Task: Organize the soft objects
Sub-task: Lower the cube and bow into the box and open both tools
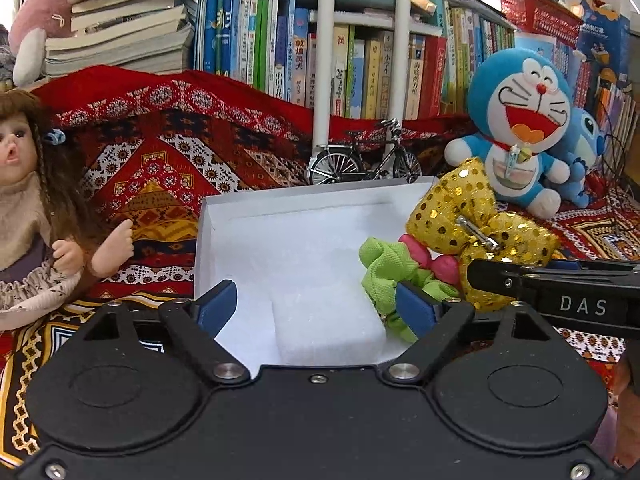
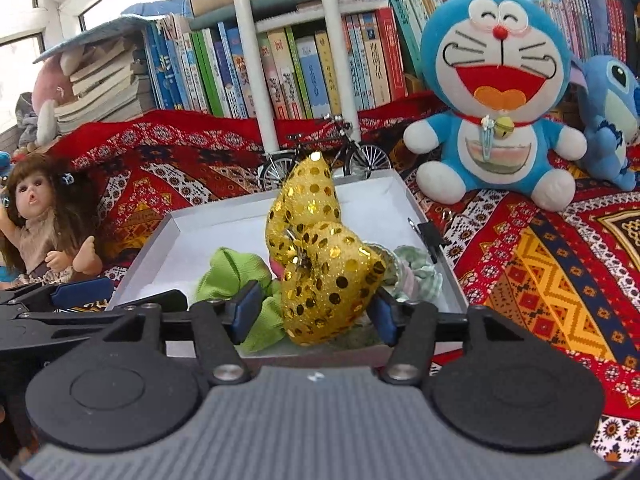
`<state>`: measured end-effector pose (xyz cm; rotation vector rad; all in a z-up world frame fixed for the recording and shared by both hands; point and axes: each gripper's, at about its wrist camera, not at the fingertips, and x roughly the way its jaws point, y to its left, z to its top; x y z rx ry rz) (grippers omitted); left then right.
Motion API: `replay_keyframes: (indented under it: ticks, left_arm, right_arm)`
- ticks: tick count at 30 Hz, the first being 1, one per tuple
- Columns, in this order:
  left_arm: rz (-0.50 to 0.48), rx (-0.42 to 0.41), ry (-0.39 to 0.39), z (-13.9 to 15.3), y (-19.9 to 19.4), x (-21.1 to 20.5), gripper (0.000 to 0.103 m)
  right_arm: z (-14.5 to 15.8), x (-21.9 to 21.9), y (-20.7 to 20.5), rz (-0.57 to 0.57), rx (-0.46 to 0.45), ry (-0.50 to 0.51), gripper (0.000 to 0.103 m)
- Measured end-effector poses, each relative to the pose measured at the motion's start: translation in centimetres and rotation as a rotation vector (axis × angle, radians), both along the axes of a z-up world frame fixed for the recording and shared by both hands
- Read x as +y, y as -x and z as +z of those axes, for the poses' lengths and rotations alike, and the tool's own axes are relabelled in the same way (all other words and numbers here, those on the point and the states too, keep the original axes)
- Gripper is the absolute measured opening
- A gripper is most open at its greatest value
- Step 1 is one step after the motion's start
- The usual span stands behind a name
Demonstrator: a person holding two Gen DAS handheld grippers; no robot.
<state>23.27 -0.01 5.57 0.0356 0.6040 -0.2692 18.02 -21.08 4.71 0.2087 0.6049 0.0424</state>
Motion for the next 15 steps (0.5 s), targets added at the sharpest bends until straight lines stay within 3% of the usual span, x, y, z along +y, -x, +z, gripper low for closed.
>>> replay_keyframes:
  ticks: [15]
  left_arm:
    - [-0.035,-0.054,0.026,2.0,5.6,1.2,0.088]
  right_arm:
    - [1.8,-0.4,4.8,0.014,-0.073,0.045,0.078]
